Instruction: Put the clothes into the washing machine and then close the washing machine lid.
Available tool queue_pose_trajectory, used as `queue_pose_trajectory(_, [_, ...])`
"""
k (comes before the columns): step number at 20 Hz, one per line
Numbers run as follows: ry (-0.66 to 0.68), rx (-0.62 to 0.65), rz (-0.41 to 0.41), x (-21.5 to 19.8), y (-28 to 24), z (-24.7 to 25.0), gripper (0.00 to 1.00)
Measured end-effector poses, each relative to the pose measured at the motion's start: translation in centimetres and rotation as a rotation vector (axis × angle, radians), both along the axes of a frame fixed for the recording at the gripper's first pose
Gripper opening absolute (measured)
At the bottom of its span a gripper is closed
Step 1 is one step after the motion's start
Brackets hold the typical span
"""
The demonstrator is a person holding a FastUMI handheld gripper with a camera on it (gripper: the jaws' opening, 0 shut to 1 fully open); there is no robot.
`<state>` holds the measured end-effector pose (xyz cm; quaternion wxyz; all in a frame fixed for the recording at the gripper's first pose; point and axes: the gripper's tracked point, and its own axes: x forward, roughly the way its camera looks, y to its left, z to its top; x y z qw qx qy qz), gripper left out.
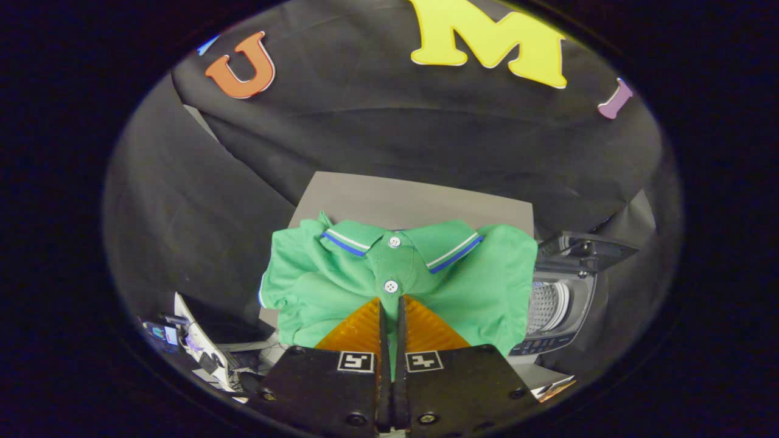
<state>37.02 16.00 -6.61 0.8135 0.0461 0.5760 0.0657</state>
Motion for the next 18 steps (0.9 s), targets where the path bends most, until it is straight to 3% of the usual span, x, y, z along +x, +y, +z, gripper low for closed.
queue_pose_trajectory(10, [-0.097,0.014,-0.119,-5.8,-6.3,6.2,0.06])
queue_pose_trajectory(18, [-0.151,-0.001,-0.264,-10.7,-14.0,9.0,0.06])
